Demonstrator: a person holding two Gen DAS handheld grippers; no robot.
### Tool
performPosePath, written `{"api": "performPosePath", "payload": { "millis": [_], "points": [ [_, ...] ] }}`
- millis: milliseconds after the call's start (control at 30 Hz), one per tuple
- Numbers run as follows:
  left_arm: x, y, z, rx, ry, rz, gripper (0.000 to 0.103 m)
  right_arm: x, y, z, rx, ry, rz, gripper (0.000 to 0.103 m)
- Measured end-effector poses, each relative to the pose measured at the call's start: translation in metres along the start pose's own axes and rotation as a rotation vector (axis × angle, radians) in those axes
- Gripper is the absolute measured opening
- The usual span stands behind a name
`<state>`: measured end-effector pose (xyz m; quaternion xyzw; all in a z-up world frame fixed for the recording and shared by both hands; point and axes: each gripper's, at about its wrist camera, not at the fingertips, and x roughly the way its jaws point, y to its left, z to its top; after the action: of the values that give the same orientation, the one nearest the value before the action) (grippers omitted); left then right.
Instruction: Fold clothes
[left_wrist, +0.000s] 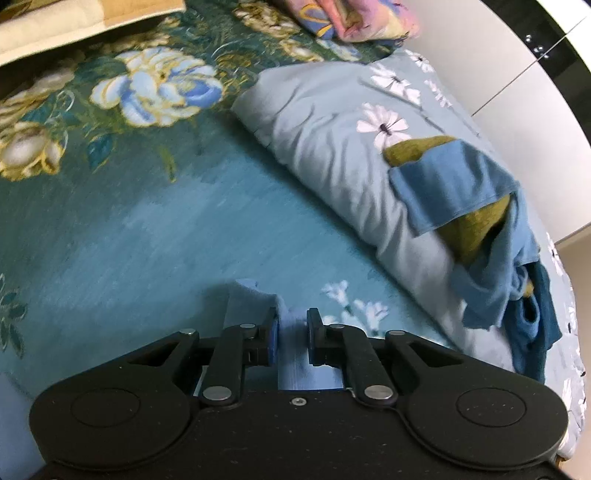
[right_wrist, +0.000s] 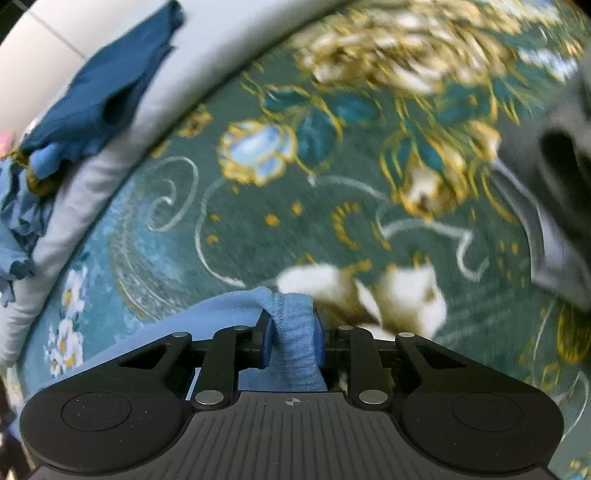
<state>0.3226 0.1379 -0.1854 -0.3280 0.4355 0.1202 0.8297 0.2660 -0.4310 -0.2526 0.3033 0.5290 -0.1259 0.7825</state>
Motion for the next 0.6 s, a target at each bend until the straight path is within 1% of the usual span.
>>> {"api": "performPosePath", "payload": {
  "millis": [67,100,167,267,333,400,533,567,600],
  "points": [
    [-0.005,-0.01,0.005,0.016,-0.029,-0.025,0.009,-0.008,0.009,0.013,-0.034,-0.047,0.014,0.019],
    [-0.009,-0.015,0.009,0.025,-0.047,-0.041,0.006,-0.013,0.014,0.021,-0.05,-0.073,0.024,0.019],
    [-0.016,-0.026,0.017,0.033,-0.089,-0.081,0.006,-0.024,0.026,0.04,-0.087,-0.125,0.046,0.019],
    [-0.02,-0.041,0.027,0.054,-0.104,-0.124,0.006,-0.034,0.047,0.065,-0.17,-0.195,0.051,0.019],
    [-0.018,-0.047,0.026,0.081,-0.093,-0.118,0.006,-0.028,0.052,0.077,-0.192,-0.203,0.021,0.018],
    [-0.015,-0.048,0.022,0.097,-0.078,-0.095,0.006,-0.019,0.053,0.086,-0.205,-0.198,-0.019,0.018],
    [-0.016,-0.032,0.014,0.103,-0.051,-0.03,0.007,0.001,0.047,0.085,-0.21,-0.163,-0.117,0.018],
    [-0.017,-0.027,0.013,0.106,-0.044,-0.012,0.008,0.006,0.045,0.084,-0.206,-0.156,-0.139,0.018],
    [-0.017,-0.021,0.013,0.117,-0.035,0.009,0.011,0.008,0.044,0.082,-0.198,-0.15,-0.145,0.019]
  ]
}}
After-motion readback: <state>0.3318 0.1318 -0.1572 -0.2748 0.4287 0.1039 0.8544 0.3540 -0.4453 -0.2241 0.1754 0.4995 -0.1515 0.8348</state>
